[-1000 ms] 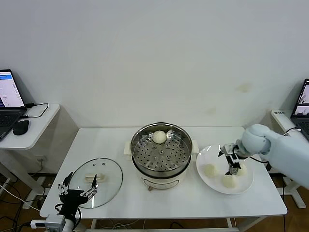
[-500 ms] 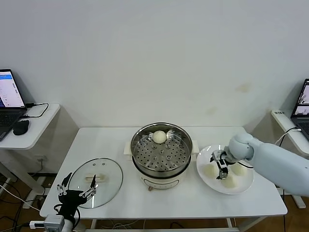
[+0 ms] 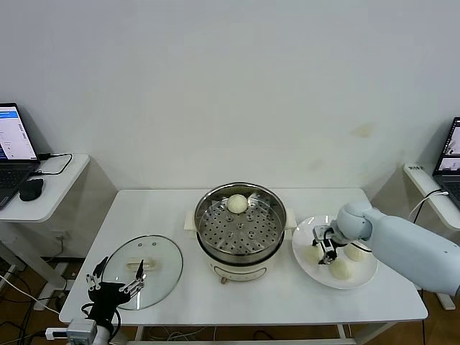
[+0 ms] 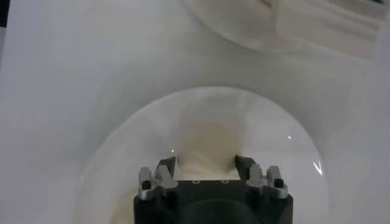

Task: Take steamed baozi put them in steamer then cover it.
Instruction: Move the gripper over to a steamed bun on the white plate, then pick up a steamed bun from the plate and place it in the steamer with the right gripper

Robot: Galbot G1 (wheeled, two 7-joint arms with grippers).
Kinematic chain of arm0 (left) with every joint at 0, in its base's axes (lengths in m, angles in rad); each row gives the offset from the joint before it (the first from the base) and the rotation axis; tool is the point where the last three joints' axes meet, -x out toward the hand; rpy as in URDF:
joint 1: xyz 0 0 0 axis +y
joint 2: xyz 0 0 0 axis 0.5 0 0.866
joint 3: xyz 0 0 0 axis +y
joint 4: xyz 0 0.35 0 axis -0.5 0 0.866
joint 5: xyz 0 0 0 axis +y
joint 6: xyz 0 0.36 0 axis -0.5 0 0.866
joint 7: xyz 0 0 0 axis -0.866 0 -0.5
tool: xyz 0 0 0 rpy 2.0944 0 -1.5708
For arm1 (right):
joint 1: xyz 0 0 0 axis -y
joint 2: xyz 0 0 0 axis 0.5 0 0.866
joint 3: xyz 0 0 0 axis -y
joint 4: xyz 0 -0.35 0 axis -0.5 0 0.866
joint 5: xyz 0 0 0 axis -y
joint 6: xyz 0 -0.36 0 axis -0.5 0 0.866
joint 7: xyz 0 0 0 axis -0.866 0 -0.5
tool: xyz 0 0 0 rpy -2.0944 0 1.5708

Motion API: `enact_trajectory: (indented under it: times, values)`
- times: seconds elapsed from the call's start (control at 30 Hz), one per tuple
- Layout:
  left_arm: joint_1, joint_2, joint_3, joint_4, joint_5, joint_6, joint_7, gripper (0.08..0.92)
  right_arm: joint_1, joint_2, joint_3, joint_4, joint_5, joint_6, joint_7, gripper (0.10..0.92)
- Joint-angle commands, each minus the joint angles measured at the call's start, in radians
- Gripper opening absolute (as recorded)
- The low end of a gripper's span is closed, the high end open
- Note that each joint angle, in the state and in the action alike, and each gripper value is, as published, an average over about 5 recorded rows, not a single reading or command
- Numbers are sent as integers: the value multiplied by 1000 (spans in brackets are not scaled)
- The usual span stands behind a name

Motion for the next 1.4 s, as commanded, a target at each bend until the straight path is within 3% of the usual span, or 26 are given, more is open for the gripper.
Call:
enact_trajectory:
  times: [0.03, 0.37, 0.6, 0.87, 1.07, 1.4]
  values:
    - [-2, 1, 1, -1, -1, 0, 1, 823, 65, -33, -11, 29, 26, 1, -8, 581]
    - [-12, 10, 5, -4, -6, 1, 1, 823, 299, -161, -63, 130, 164, -9, -51, 537]
    - [-18, 20, 3, -5, -16, 2, 2, 823, 576, -159, -216, 185, 316, -53, -48, 530]
    - [-27, 24, 1, -6, -23, 2, 3, 823, 808, 37, -407, 243, 567, -185, 49, 534]
    - [-29, 20, -8, -5, -29, -1, 3, 823, 788, 227, -439, 212, 718, -333, 159, 535]
    - [-37, 13, -21, -1, -34, -1, 1, 823, 621, 473, -422, 65, 764, -413, 242, 535]
